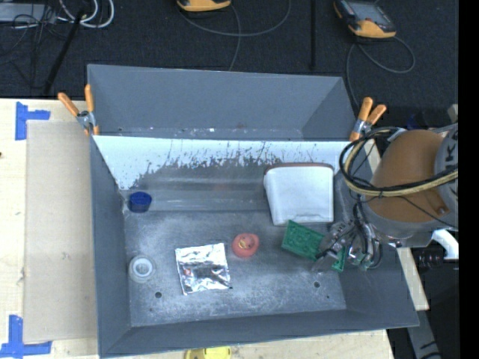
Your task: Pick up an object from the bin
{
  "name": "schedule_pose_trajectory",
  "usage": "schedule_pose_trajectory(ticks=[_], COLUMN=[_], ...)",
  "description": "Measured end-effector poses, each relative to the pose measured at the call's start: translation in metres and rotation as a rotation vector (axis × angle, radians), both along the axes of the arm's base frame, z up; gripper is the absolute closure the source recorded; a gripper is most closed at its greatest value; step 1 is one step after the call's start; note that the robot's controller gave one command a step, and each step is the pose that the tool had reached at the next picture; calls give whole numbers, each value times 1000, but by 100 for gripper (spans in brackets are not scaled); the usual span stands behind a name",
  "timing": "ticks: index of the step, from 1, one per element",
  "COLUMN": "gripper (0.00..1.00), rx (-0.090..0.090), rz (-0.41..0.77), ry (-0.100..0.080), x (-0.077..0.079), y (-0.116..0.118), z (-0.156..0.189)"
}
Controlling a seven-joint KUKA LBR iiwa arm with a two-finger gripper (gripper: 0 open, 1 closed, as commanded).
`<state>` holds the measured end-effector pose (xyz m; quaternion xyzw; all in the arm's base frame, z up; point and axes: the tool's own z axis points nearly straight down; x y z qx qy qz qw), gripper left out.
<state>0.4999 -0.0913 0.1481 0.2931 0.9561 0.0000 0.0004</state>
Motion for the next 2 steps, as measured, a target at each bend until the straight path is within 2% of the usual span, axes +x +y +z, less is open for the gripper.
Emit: schedule_pose_trajectory(ticks=[2], gripper=[100], rx=[0], rz=[13], ry=[0], x=[1], y=[-1], z=[40])
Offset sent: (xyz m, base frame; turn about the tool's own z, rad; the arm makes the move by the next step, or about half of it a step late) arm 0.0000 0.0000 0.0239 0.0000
